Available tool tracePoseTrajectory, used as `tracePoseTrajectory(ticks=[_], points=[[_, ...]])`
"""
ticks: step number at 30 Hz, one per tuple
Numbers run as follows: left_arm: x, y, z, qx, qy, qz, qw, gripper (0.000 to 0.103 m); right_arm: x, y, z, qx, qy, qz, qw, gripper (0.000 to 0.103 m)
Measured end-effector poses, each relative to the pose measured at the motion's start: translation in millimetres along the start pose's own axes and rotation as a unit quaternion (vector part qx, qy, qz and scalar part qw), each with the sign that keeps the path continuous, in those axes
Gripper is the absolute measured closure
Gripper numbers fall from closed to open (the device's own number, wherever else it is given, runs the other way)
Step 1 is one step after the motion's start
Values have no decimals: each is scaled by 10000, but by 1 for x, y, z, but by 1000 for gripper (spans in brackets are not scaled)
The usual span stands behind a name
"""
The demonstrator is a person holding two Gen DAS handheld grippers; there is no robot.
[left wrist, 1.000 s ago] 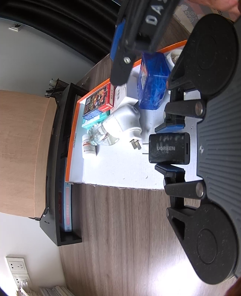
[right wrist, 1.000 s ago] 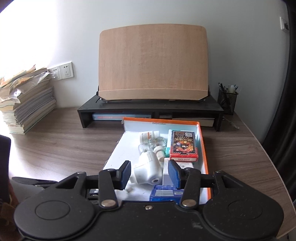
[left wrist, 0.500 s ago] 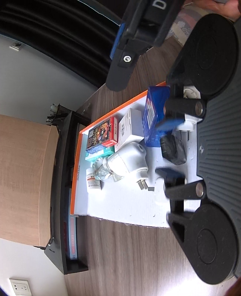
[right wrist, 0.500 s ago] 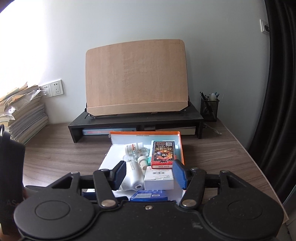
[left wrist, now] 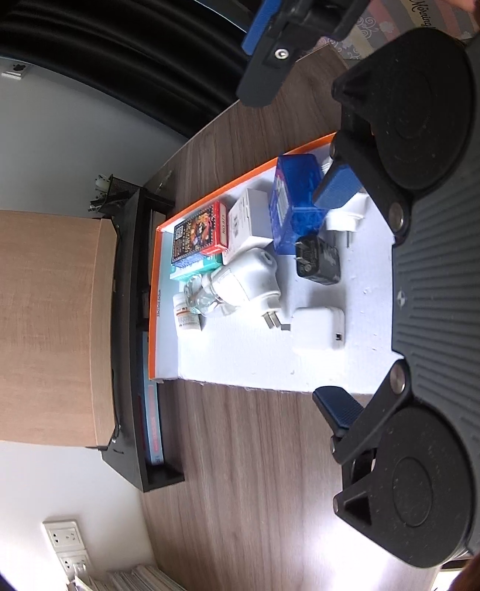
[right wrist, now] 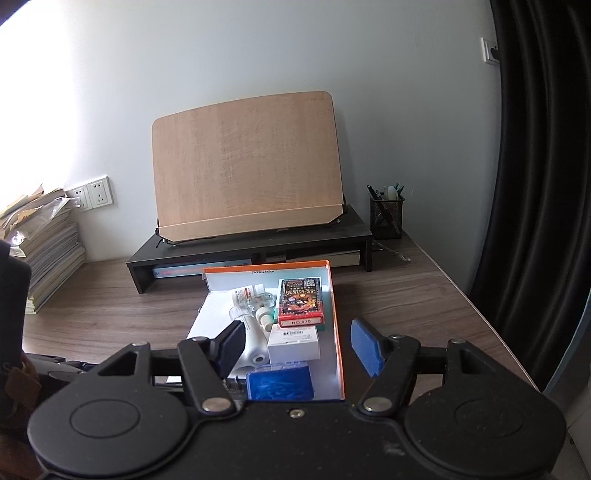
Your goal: Organize rigid objects
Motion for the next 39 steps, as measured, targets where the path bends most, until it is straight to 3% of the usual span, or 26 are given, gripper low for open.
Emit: tracePoseTrajectory(ticks=[9,25,39], points=[[-28,-17,-23,-170,368,-34,9992,0,-27,-24,-19,165,82,-244,9995,25],[-43,-32,-20,46,373,-34,9993,0,-38,-48,-21,251,-121,-612,9977,20],[-44,-32,-21,10,370,-56,9993,0,-35,-50,-22,258,-144,-670,9973,20]])
Point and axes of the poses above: each gripper's, at about its wrist camera, not at the fingertips, and x roughly the way its jaws point, z to its right, y to its top, the point moved 10 cm from there along x, roughly the way its jaws point, and after that the axes turned 13 degrees about y, right-handed, at the moved point
